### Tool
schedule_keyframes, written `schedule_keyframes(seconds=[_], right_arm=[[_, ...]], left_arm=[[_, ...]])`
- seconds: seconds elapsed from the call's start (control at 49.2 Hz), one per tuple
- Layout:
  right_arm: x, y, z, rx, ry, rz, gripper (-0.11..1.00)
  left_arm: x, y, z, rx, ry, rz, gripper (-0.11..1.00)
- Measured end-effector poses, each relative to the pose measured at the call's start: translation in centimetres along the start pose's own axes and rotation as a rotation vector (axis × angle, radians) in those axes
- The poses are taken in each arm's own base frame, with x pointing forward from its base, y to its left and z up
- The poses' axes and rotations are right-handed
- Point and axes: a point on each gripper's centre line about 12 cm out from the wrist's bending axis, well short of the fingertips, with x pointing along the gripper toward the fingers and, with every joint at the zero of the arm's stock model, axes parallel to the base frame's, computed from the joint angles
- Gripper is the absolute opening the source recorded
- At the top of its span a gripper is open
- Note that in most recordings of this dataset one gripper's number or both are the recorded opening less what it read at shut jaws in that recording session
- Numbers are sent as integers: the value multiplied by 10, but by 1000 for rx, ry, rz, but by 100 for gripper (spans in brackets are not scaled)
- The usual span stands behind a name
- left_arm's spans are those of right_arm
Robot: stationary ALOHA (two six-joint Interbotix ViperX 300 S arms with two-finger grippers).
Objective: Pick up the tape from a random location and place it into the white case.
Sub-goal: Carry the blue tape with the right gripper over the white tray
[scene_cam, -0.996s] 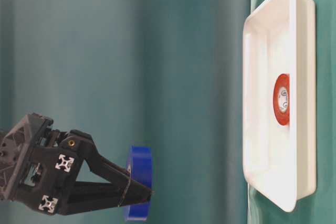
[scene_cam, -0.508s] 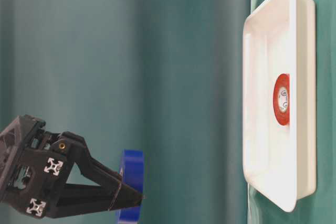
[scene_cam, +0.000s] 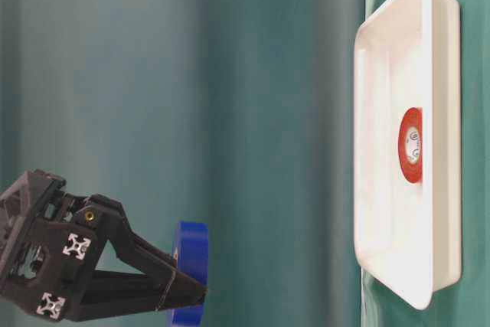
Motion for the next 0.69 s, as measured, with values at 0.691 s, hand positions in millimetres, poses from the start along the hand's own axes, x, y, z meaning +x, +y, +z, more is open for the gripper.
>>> schedule_keyframes(seconds=[0.691], right_arm=[[8,-51,3,77,9,-45,32]], left_arm=[[0,0,-1,0,2,0,98]])
